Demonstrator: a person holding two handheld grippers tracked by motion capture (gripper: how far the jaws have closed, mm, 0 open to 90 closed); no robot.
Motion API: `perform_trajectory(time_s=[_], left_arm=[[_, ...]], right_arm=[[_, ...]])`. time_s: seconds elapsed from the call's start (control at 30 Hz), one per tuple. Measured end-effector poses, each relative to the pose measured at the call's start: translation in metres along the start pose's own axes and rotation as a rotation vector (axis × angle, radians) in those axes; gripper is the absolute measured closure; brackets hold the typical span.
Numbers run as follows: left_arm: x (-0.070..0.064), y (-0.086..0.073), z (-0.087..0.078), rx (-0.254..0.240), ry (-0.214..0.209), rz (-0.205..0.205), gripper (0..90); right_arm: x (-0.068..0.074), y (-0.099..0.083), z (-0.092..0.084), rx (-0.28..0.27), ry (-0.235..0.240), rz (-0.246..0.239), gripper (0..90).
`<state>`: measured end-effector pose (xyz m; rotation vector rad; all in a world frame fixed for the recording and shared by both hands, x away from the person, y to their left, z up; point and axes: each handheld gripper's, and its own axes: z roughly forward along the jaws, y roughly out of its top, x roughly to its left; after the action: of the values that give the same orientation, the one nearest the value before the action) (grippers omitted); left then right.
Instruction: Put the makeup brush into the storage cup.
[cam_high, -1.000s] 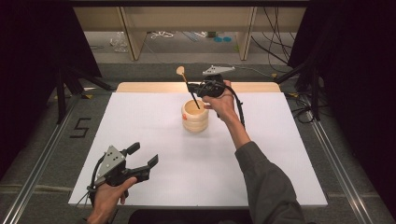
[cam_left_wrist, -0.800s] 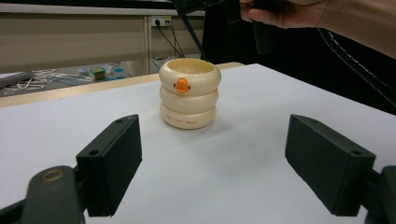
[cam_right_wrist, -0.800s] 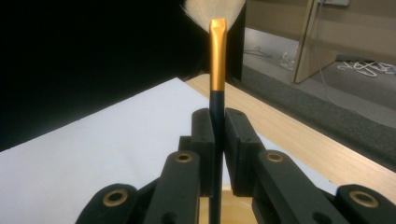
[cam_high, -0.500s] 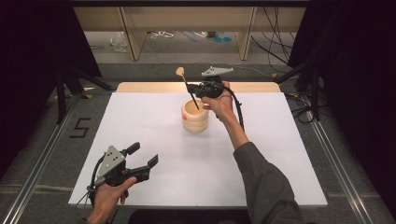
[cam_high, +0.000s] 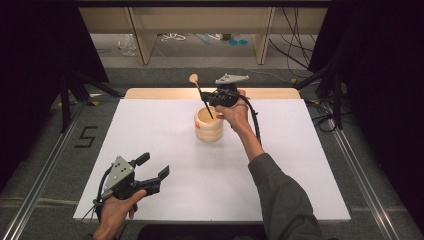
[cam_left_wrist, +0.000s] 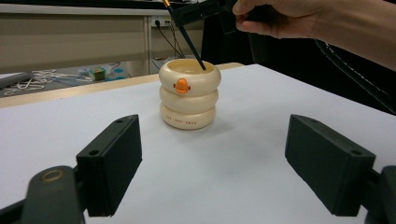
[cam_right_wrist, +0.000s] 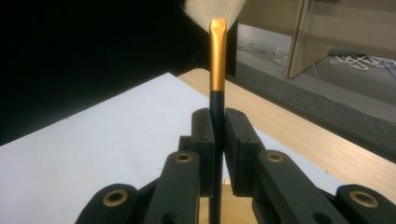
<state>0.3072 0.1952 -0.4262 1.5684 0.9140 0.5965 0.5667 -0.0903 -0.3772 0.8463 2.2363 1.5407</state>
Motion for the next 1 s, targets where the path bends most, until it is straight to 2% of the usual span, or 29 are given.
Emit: perform_trajectory(time_s=[0.6, 1.0], left_arm=[[0.000, 0.000, 0.000, 0.001, -0.001, 0.001, 18.4], [0.000, 0.000, 0.000, 0.002, -0.004, -0.001, 18.3]], right_arm=[[-0.003, -0.015, 0.005, 0.009, -0.016, 0.020, 83.2], [-0.006, -0.023, 0.004, 0.024, -0.009, 0.051, 82.5]])
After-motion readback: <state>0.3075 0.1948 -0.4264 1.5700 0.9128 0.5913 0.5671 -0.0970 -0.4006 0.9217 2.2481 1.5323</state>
